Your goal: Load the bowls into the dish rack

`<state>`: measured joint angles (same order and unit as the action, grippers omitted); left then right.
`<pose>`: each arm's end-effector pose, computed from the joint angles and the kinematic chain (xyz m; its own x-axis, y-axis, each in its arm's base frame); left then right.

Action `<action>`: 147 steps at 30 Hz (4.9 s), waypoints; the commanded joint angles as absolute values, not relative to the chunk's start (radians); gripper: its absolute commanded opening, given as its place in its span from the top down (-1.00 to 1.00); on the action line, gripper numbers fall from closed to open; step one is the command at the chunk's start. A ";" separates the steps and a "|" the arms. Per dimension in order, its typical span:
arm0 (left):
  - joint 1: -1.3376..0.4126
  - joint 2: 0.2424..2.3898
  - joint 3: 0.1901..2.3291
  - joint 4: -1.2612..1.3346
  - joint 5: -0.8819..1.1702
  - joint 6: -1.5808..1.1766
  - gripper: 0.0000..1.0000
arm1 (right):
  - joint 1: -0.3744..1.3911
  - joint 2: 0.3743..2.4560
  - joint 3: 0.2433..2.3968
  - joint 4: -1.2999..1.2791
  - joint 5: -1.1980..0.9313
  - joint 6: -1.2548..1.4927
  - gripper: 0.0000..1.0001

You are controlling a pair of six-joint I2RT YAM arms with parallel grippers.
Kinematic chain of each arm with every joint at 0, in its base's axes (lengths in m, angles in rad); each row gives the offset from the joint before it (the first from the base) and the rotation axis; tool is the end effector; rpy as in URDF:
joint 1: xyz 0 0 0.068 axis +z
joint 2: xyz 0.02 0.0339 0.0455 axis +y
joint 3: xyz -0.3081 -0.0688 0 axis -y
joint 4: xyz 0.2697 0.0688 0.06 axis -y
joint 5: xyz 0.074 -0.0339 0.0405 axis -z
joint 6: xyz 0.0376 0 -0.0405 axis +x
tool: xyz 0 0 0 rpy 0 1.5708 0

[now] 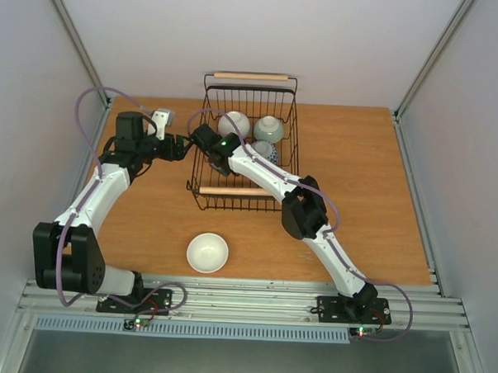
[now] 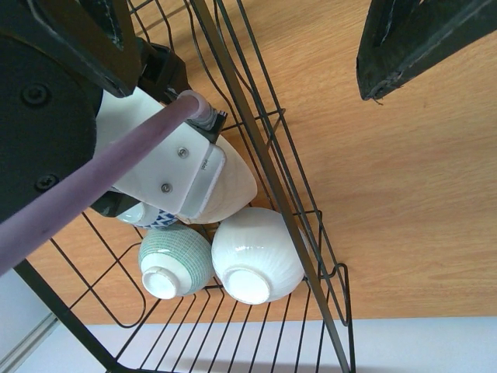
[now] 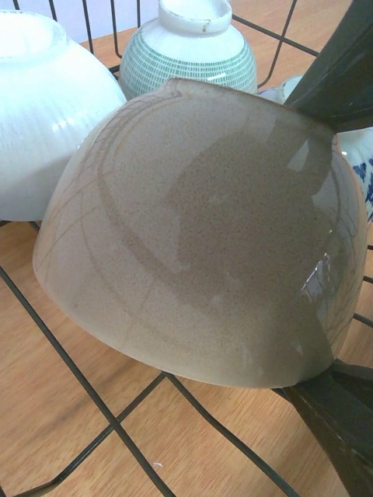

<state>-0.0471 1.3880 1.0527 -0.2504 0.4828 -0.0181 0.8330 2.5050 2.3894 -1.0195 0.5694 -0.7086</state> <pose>0.3266 -0.0329 0.3251 -0.5598 0.0103 -0.8285 0.4181 0.8668 -0.2717 0.4100 0.4208 0.2293 -0.1571 -0.9876 -0.0024 -0.7538 0.1214 -0.6458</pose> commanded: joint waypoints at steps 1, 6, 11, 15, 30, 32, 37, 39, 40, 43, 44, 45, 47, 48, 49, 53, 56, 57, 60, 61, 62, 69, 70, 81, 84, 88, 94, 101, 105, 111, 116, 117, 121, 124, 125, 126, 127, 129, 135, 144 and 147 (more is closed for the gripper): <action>-0.044 1.364 1.086 -0.239 0.492 -0.008 -0.52 | 0.837 2.522 2.412 -0.987 0.549 -0.722 0.20; -0.044 1.363 1.088 -0.239 0.494 -0.006 -0.52 | 0.837 2.487 2.350 -0.940 0.529 -0.722 -0.26; -0.043 1.363 1.088 -0.240 0.497 -0.005 -0.52 | 0.837 2.467 2.329 -0.931 0.494 -0.720 -0.62; -0.043 1.361 1.088 -0.240 0.497 -0.003 -0.52 | 0.837 2.451 2.315 -0.921 0.475 -0.719 -0.76; -0.043 1.351 1.089 -0.243 0.503 -0.002 -0.53 | 0.838 2.088 2.040 -0.780 0.384 -0.637 -0.82; -0.044 1.351 1.089 -0.243 0.506 -0.002 -0.52 | 0.838 1.992 1.984 -0.766 0.374 -0.615 -0.78; -0.044 1.350 1.091 -0.244 0.511 -0.002 -0.53 | 0.842 1.761 1.854 -0.791 0.305 -0.534 -0.65; -0.044 1.351 1.091 -0.246 0.516 -0.002 -0.53 | 0.849 1.664 1.795 -0.802 0.256 -0.497 -0.64; -0.044 1.353 1.091 -0.244 0.517 -0.001 -0.52 | 0.853 1.630 1.761 -0.812 0.238 -0.479 -0.64; -0.044 1.354 1.089 -0.243 0.520 -0.001 -0.52 | 0.885 1.540 1.699 -0.840 0.204 -0.440 -0.57; -0.044 1.355 1.089 -0.242 0.521 -0.001 -0.52 | 0.902 1.510 1.679 -0.847 0.182 -0.434 -0.55; -0.044 1.355 1.089 -0.243 0.522 0.000 -0.52 | 0.927 1.479 1.655 -0.847 0.160 -0.430 -0.53; -0.044 1.356 1.089 -0.243 0.523 -0.001 -0.52 | 0.986 1.419 1.612 -0.844 0.132 -0.427 -0.48; -0.044 1.356 1.089 -0.244 0.523 -0.001 -0.52 | 1.017 1.389 1.593 -0.845 0.110 -0.426 -0.46; -0.044 1.356 1.089 -0.243 0.523 -0.002 -0.52 | 1.045 1.366 1.575 -0.851 0.083 -0.420 -0.46; -0.044 1.358 1.089 -0.243 0.525 -0.002 -0.52 | 1.105 1.323 1.504 -0.894 -0.037 -0.365 -0.38; -0.044 1.356 1.088 -0.242 0.525 -0.002 -0.52 | 1.119 1.337 1.431 -0.920 -0.045 -0.328 -0.33; -0.044 1.355 1.088 -0.241 0.526 -0.002 -0.52 | 1.121 1.347 1.403 -0.921 -0.048 -0.317 -0.31; -0.043 1.355 1.087 -0.241 0.531 -0.002 -0.52 | 1.130 1.386 1.340 -0.906 -0.059 -0.296 -0.29; -0.044 1.355 1.086 -0.240 0.530 -0.002 -0.52 | 1.132 1.400 1.325 -0.896 -0.066 -0.289 -0.29; -0.044 1.355 1.087 -0.241 0.529 -0.002 -0.52 | 1.133 1.415 1.311 -0.882 -0.076 -0.284 -0.29; -0.044 1.351 1.088 -0.243 0.527 -0.001 -0.52 | 1.165 1.494 1.277 -0.830 -0.155 -0.261 -0.24; -0.044 1.351 1.088 -0.243 0.526 -0.002 -0.53 | 1.167 1.501 1.272 -0.822 -0.162 -0.256 -0.24; -0.043 1.347 1.089 -0.246 0.531 -0.003 -0.52 | 1.170 1.598 1.197 -0.689 -0.125 -0.203 0.03; -0.044 1.348 1.089 -0.247 0.532 -0.003 -0.52 | 1.170 1.638 1.193 -0.670 -0.121 -0.188 0.09; -0.044 1.349 1.089 -0.246 0.532 -0.003 -0.52 | 1.170 1.672 1.187 -0.642 -0.117 -0.170 0.15; -0.044 1.352 1.089 -0.247 0.535 -0.003 -0.52 | 1.170 1.700 1.175 -0.620 -0.088 -0.152 0.25; -0.044 1.351 1.089 -0.246 0.539 -0.003 -0.52 | 1.170 1.713 1.154 -0.618 -0.067 -0.132 0.35; -0.043 1.351 1.089 -0.247 0.541 -0.003 -0.53 | 1.177 1.721 1.157 -0.643 -0.010 -0.123 0.37; -0.044 1.351 1.088 -0.243 0.542 -0.002 -0.53 | 1.190 1.743 1.162 -0.635 -0.014 -0.113 0.39; -0.044 1.349 1.088 -0.243 0.543 -0.002 -0.53 | 1.205 1.766 1.177 -0.624 -0.017 -0.102 0.47; -0.044 1.348 1.088 -0.243 0.543 -0.002 -0.53 | 1.208 1.772 1.181 -0.624 -0.014 -0.099 0.51; -0.042 1.347 1.088 -0.243 0.543 -0.002 -0.52 | 1.215 1.779 1.189 -0.630 -0.003 -0.090 0.81; -0.044 1.344 1.088 -0.244 0.545 -0.002 -0.52 | 1.216 1.773 1.190 -0.640 0.034 -0.086 0.97; -0.043 1.345 1.086 -0.243 0.545 -0.002 -0.52 | 1.218 1.771 1.190 -0.643 0.040 -0.085 0.98; -0.043 1.345 1.086 -0.243 0.545 -0.002 -0.52 | 1.218 1.769 1.190 -0.644 0.044 -0.085 0.98; -0.042 1.344 1.086 -0.242 0.545 -0.002 -0.53 | 1.218 1.769 1.190 -0.647 0.048 -0.086 0.98; -0.044 1.342 1.086 -0.242 0.545 -0.002 -0.52 | 1.218 1.765 1.188 -0.647 0.058 -0.083 0.98; -0.043 1.338 1.089 -0.244 0.542 -0.002 -0.52 | 1.221 1.724 1.183 -0.649 0.086 -0.081 0.98; -0.042 1.330 1.096 -0.256 0.549 -0.002 -0.52 | 1.225 1.559 1.278 -0.765 0.201 -0.179 0.98; -0.042 1.326 1.099 -0.260 0.558 -0.002 -0.52 | 1.224 1.515 1.335 -0.806 0.245 -0.230 0.98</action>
<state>-0.0414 1.3602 1.0801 -0.2714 0.5362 -0.0143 1.2179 1.5990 1.2404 -0.7586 0.1516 -0.1516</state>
